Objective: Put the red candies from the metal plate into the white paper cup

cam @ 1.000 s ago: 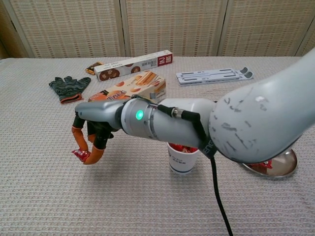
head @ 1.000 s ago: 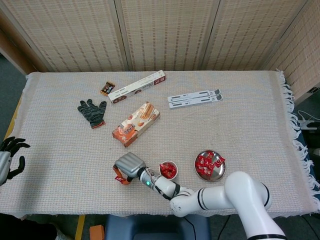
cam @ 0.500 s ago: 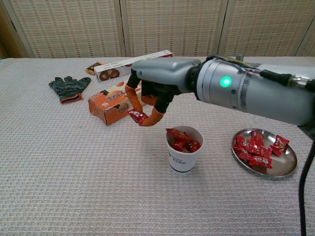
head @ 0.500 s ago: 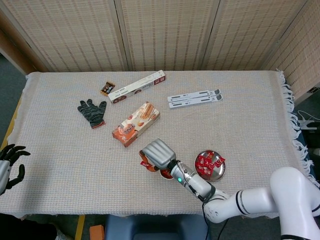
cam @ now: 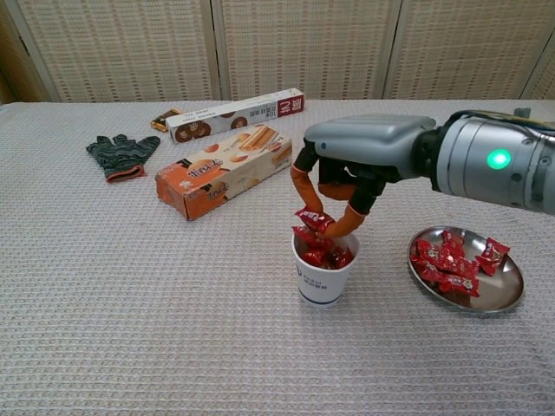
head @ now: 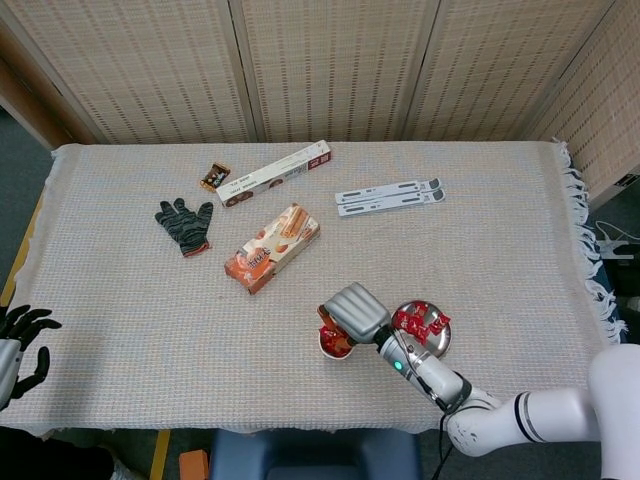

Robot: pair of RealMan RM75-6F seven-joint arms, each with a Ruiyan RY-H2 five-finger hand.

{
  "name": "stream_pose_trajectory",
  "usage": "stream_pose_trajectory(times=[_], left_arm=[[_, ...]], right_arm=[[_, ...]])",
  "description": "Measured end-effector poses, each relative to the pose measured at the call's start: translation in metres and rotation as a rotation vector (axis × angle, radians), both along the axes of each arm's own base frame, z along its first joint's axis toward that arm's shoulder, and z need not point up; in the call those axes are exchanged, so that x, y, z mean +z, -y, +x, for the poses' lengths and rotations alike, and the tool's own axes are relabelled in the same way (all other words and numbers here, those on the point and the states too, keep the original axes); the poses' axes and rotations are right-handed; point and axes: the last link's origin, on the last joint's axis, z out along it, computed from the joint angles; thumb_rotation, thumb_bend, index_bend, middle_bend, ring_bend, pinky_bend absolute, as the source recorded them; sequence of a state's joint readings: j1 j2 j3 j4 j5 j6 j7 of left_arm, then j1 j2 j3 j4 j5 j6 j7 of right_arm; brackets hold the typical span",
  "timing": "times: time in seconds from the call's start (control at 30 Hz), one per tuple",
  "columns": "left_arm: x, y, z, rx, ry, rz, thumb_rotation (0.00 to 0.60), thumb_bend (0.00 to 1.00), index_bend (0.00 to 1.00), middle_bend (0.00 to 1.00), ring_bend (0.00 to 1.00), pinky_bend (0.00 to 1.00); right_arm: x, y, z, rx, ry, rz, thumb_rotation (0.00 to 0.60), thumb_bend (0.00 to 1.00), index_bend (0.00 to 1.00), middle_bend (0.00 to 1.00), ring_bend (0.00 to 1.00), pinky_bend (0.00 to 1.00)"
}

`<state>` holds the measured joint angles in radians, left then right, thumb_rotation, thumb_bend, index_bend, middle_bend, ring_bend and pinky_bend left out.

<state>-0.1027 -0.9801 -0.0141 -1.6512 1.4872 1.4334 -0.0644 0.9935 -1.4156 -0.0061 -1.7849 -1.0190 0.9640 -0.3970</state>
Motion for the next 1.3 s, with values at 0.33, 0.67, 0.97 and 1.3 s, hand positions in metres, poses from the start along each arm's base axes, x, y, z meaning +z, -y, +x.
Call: stream_pose_trajectory(times=[0.33,0.67,0.97,1.3], left_arm=[[0.001,0.0,0.0,0.003,0.003,0.003,0.6,0.62,0.31,0.18,0.1,0.3],[-0.001,0.0,0.0,0.013,-0.007,-0.014,0.6,0.62,0.31,0.18,0.1,0.3],[-0.001,0.001,0.0,0.008,-0.002,-0.011,0.6,0.62,0.31,0.18,0.1,0.3],[-0.001,0.001,0.0,0.007,0.0,-0.01,0.6,0.62,0.31,0.18,0.1,0.3]], right_arm=[[0.009,-0.011,-0.005,-0.004,-0.034,0.035,0.6,0.23,0.63,0.92,0.82,1.0],[0.011,-0.009,-0.011,-0.034,-0.031,0.025,0.6,0.23,0.58,0.92,0.82,1.0],[0.012,-0.009,-0.012,-0.047,0.008,0.033,0.6,0.16,0.52,0.92,0.82,1.0],[0.016,-0.01,-0.01,-0.052,0.033,0.051,0.6,0.13,0.49,0.92,0.82,1.0]])
